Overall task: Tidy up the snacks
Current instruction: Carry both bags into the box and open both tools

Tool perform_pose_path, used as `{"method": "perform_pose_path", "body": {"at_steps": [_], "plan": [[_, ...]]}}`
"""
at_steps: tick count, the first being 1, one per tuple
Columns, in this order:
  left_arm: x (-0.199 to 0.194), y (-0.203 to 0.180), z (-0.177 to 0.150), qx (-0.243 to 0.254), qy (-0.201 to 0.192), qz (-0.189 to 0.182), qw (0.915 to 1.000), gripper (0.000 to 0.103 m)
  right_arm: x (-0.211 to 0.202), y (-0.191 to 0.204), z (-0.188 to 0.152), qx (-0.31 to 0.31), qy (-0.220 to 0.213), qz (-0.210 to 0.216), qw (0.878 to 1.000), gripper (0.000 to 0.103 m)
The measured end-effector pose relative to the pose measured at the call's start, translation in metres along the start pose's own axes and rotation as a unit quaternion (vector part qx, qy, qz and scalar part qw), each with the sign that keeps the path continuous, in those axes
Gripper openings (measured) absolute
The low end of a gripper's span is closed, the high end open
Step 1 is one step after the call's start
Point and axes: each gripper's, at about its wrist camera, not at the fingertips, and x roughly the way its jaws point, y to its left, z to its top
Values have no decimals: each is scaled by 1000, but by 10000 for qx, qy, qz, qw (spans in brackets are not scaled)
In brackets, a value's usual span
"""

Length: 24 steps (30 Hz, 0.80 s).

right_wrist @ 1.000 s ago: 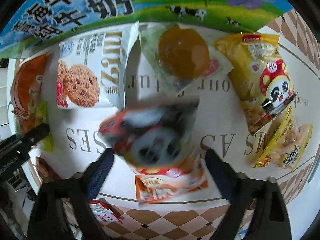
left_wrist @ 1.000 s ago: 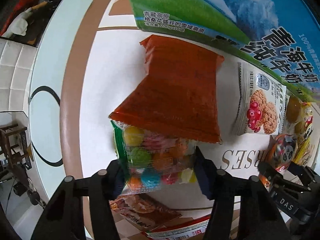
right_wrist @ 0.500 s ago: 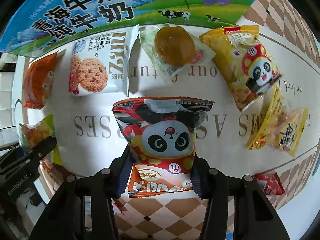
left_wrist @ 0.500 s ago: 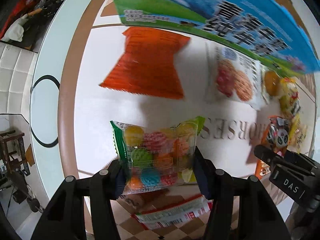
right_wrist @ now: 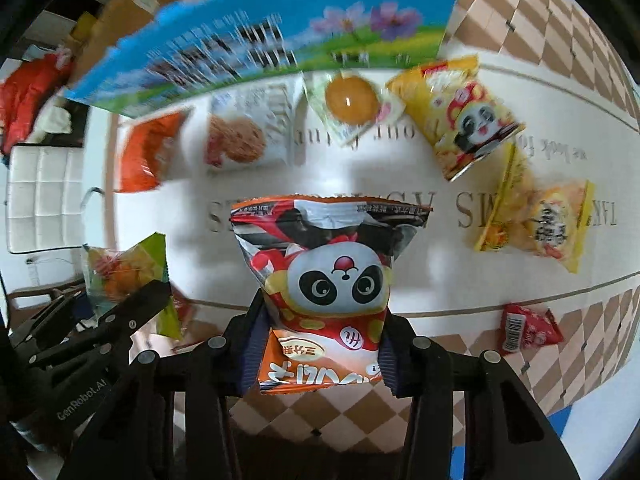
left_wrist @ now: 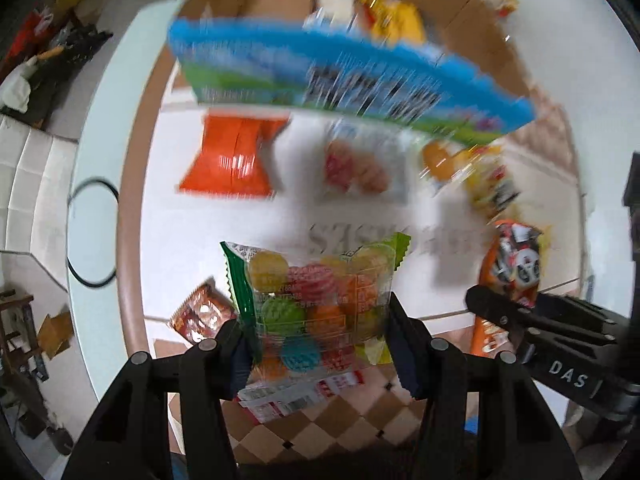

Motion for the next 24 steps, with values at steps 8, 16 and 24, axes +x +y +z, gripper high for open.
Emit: {"method": "perform_pose_path", "body": {"at_steps": [8, 16, 24], "plan": [[-78, 9, 80, 142, -560, -460, 9973, 55, -101, 4, 48, 10, -743, 576, 9956, 50], [-59, 13, 183, 175, -460, -251, 9985, 55, -124, 32, 145, 28, -1140, 634, 9914, 50], [3, 40, 250, -17, 467, -272, 9985, 55, -67, 65, 223, -57, -861, 378, 9956, 50]]}}
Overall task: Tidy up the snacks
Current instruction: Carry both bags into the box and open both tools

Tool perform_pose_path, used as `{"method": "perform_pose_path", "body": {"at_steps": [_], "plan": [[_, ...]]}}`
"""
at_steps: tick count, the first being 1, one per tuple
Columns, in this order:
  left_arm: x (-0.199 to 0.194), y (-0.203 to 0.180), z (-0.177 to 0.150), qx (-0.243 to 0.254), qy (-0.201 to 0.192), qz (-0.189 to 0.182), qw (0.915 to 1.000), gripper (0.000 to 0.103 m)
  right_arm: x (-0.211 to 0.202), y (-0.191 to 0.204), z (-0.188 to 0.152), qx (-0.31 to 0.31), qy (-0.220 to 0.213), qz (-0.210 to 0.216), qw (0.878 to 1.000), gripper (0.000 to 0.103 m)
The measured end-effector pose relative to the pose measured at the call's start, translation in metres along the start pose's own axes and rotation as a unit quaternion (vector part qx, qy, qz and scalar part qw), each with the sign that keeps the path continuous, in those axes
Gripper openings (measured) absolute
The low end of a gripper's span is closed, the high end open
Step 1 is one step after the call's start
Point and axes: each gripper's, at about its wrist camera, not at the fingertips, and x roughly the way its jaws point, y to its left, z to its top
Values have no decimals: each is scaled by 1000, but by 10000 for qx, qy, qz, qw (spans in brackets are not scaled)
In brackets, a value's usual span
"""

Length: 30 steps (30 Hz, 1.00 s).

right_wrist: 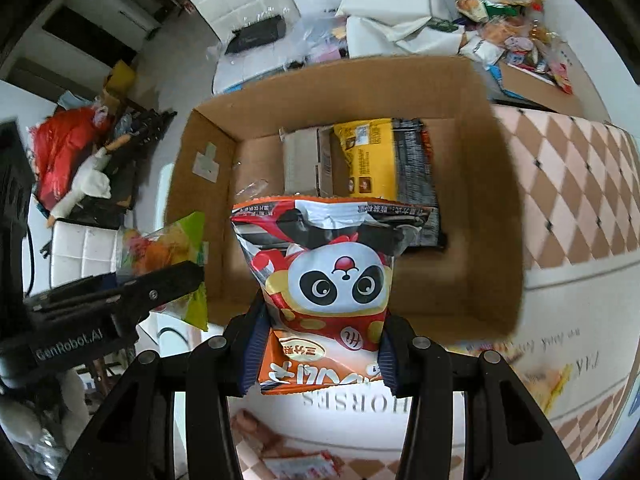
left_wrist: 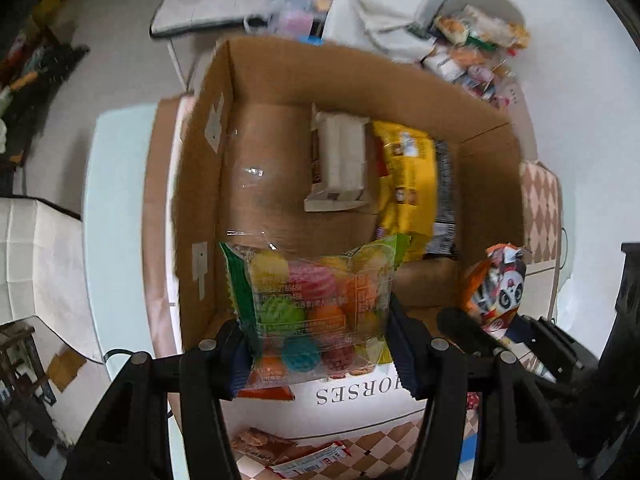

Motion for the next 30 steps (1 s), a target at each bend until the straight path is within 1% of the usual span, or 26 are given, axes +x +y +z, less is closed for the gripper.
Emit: {"method": "perform_pose_path", "body": {"at_steps": [3, 6, 11, 14, 15, 16, 17, 18, 19, 21, 23, 26, 30], "plan": [[21, 6, 13, -48, 360, -38, 9993, 55, 33, 5, 11, 11, 219, -3, 9998, 50], [41, 10, 20, -74, 619, 8, 9981, 55, 65, 5, 17, 45, 375, 20, 9993, 50], [62, 13, 24, -81, 926, 26, 9957, 56, 101, 6, 21, 103, 572, 51, 9983, 50], [75, 17, 23, -115, 1222, 11, 9924, 58, 124, 9, 22, 43, 764, 95, 9970, 50], [79, 18, 22, -83, 1324, 75, 9911, 58, 132, 9, 23, 19, 852, 90, 9963, 51], [81, 18, 21, -51, 1350, 143, 9907, 58, 138, 9, 23, 17, 927, 39, 9957, 53], [83, 19, 21, -55, 1364, 188, 9905, 58, 148, 8, 24, 17, 1092, -9, 9940, 57], [84, 20, 20, -69, 1379, 181, 9903, 59, 153, 8, 25, 21, 1174, -30, 9931, 73], [84, 20, 19, -66, 1371, 156, 9904, 60, 157, 7, 26, 7, 1208, -114, 9926, 81], [85, 18, 18, -26, 1333, 147, 9910, 62, 163, 5, 26, 0, 1211, -194, 9924, 87], [85, 15, 18, -30, 1314, 100, 9913, 66, 166, 0, 27, 91, 1229, -189, 9922, 90], [86, 11, 17, -4, 1279, 84, 9917, 71, 168, -4, 28, 157, 1215, -196, 9923, 91], [79, 5, 13, 31, 1104, 122, 9938, 71, 162, -12, 26, 174, 1126, -237, 9932, 93]]}}
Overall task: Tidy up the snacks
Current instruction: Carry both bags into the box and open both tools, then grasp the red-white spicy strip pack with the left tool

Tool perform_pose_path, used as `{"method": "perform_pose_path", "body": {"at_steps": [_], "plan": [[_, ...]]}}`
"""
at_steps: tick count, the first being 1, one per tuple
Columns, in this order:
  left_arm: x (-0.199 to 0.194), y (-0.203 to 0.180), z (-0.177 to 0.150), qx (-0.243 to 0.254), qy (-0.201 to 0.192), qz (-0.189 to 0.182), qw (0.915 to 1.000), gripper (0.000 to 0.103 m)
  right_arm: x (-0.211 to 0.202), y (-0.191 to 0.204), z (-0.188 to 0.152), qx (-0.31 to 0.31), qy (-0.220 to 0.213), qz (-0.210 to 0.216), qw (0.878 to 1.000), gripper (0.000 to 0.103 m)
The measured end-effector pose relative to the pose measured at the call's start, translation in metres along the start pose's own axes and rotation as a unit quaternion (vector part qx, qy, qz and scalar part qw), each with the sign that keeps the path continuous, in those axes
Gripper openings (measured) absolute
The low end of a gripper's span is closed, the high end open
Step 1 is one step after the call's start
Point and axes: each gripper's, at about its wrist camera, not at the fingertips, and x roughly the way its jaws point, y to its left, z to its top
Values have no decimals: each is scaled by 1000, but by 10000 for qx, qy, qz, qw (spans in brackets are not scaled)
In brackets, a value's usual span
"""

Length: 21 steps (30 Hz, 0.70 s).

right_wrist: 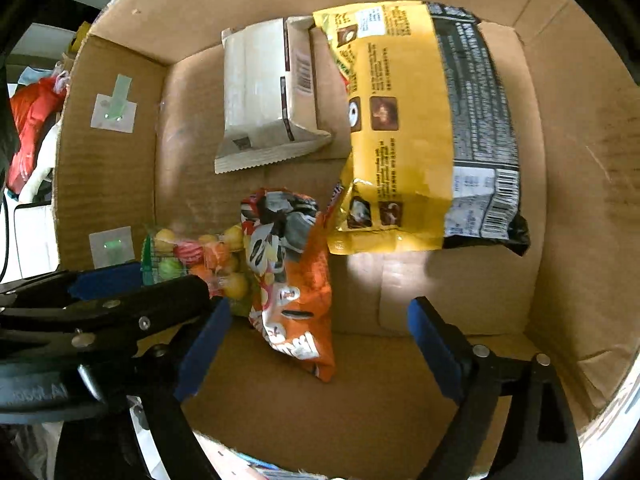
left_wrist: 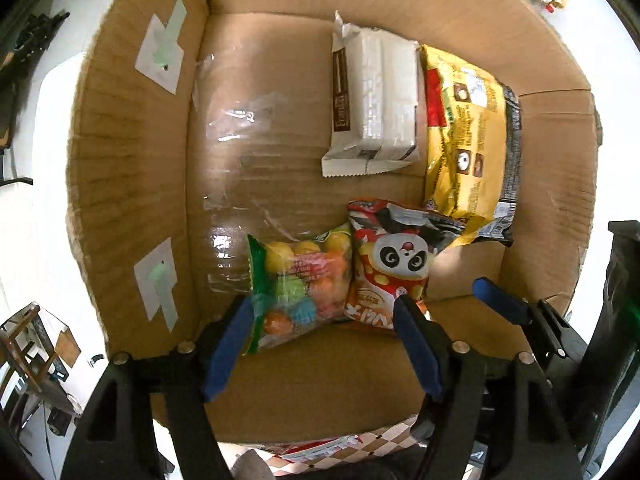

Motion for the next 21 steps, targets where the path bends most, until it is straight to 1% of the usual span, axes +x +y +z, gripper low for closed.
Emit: {"method": "perform_pose_path", "body": {"at_steps": [4, 6, 11, 12, 16, 18, 19, 21], "plan": [[-11, -7, -10, 23, -228, 40, 9997, 72, -7, -8, -3, -31, -150, -208, 9997, 93], [-19, -8, -17, -17, -342, 114, 9993, 72, -12, -12, -10, -4, -209, -296, 9993, 93], [-38, -20, -37, 169, -837, 460, 9953, 72, -30, -30, -20, 77, -444, -444, 9980, 93], [-41, -22, -42, 185, -924, 501, 9943, 72, -38, -38, -21, 72, -516, -468, 9975, 93], [-61, -24, -59, 244, -1288, 586, 9896, 72, -58, -37, -32, 23, -805, -577, 9951, 93], [-69, -24, -70, 243, -1476, 569, 9871, 72, -69, -34, -40, -9, -953, -611, 9936, 93], [-75, -23, -76, 243, -1560, 546, 9859, 72, -83, -29, -37, -12, -1024, -623, 9928, 93], [-85, -23, -89, 219, -1765, 538, 9826, 72, -103, -28, -48, -44, -1195, -634, 9908, 93]]}}
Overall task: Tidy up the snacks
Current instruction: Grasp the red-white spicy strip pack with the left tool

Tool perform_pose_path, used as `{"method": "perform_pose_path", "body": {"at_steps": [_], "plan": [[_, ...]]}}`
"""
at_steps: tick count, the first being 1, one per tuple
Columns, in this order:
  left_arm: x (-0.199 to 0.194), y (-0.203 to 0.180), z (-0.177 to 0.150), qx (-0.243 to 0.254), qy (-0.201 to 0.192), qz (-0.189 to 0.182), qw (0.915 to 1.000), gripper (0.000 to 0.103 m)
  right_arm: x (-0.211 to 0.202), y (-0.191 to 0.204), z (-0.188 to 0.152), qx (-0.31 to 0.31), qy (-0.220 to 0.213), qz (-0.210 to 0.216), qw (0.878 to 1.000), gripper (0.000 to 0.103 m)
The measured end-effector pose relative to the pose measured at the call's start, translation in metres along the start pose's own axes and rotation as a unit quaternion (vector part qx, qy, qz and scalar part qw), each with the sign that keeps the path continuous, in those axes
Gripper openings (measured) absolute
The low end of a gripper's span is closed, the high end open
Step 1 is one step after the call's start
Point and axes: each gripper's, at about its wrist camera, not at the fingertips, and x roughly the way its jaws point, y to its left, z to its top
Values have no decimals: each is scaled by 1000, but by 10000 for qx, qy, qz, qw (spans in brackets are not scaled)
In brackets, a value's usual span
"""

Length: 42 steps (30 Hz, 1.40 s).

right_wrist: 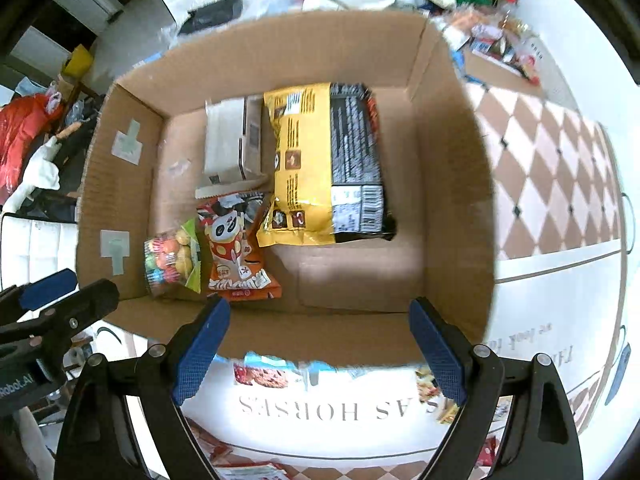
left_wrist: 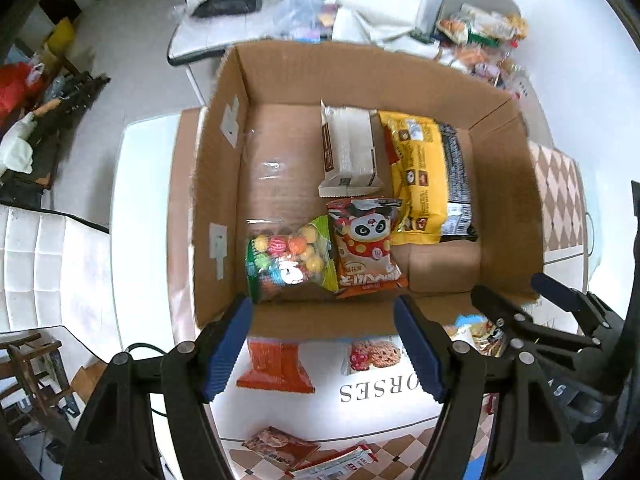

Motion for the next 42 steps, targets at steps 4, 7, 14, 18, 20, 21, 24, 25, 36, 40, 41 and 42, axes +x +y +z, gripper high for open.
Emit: {"method": "perform_pose_path", "body": {"at_steps": [4, 7, 14, 18, 20, 21, 24, 25, 36, 40, 41, 42], "plan": [[-30, 1, -21, -67, -480, 12, 9988, 72, -42, -7, -9, -49, -325, 20, 9995, 93], [-54, 0, -36, -85, -802, 14, 9967, 72, -77, -8, -23, -125, -590, 109, 9981, 93], [-92, -6, -87, 20, -1224, 66, 9925, 72, -122, -21, -69, -109, -702, 395, 9967, 93], [-94, -17, -128, 354, -1334, 383, 9897, 72, -125, -45, -109, 108, -469, 548, 9973, 93], [-76, -26, -150, 641, -1091, 554, 9904, 72, -117, -59, -131, 238, -245, 620, 9975, 93], [-65, -30, -161, 805, -934, 623, 9904, 72, -112, -67, -143, 324, -112, 666, 9972, 93], [-21, -43, -193, 1344, -323, 815, 9870, 72, -93, -92, -176, 612, 238, 717, 9953, 93], [-4, -46, -203, 1498, -75, 852, 9850, 72, -85, -103, -188, 756, 360, 718, 9939, 93], [146, -69, -279, 2550, 1614, 1282, 9447, 72, -8, -162, -262, 1413, 1311, 579, 9795, 93], [155, -83, -276, 2770, 1477, 1504, 9375, 75, -3, -168, -270, 1465, 1297, 482, 9795, 93], [157, -86, -272, 2751, 1454, 1523, 9381, 75, -3, -173, -270, 1501, 1285, 476, 9791, 93], [157, -89, -266, 2658, 1422, 1542, 9410, 75, -4, -175, -270, 1511, 1277, 453, 9792, 93]]}}
